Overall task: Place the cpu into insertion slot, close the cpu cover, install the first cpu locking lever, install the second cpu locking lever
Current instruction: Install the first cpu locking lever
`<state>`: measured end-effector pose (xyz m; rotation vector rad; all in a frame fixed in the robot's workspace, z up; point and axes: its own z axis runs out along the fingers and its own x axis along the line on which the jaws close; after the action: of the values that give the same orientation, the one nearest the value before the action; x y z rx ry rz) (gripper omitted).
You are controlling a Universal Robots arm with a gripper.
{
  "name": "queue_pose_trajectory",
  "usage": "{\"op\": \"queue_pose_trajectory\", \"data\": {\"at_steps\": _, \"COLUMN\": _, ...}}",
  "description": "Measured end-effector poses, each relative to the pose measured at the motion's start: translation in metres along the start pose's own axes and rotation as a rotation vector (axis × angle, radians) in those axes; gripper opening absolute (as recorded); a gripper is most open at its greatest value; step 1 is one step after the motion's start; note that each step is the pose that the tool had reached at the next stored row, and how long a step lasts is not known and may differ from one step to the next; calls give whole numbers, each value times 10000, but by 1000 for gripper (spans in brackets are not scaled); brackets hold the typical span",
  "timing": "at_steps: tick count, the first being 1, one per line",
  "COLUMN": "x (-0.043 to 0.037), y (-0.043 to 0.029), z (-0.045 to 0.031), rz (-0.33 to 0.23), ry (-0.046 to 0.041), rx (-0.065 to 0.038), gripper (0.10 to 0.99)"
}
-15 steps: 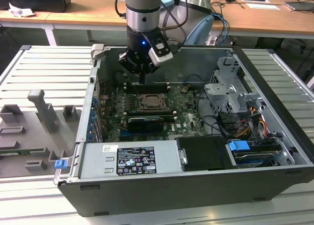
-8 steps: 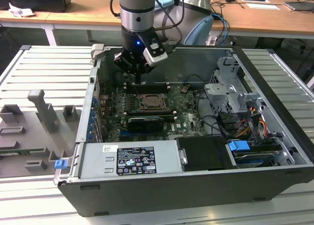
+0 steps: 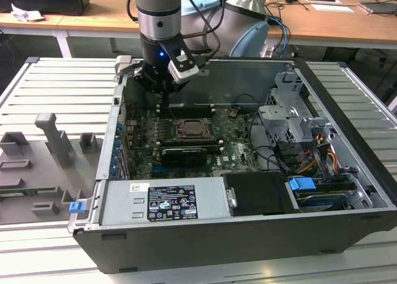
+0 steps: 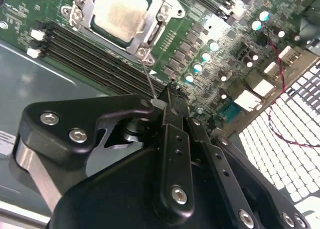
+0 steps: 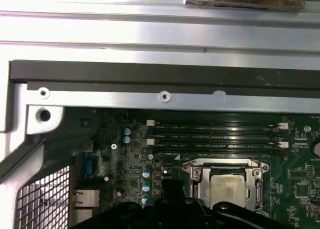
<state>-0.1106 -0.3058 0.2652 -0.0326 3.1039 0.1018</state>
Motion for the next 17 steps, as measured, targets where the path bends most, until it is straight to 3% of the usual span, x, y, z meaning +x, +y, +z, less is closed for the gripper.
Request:
{"op": "queue_pose_trajectory", "data": {"at_steps": 10, "x": 132, "y": 6, "z": 4, "rz": -1, "ry": -2, "rx": 0, "gripper": 106}}
{"op": "queue_pose_trajectory", "data": {"at_steps": 14, "x": 134, "y": 94, "z": 52, "rz": -2, "ry": -1, "rx": 11, "gripper": 106}}
{"op": "queue_pose_trajectory", "data": {"at_steps": 17, "x": 117, "y": 115, "z": 76, "rz": -4, "ry": -1, "rx": 20, "gripper": 106}}
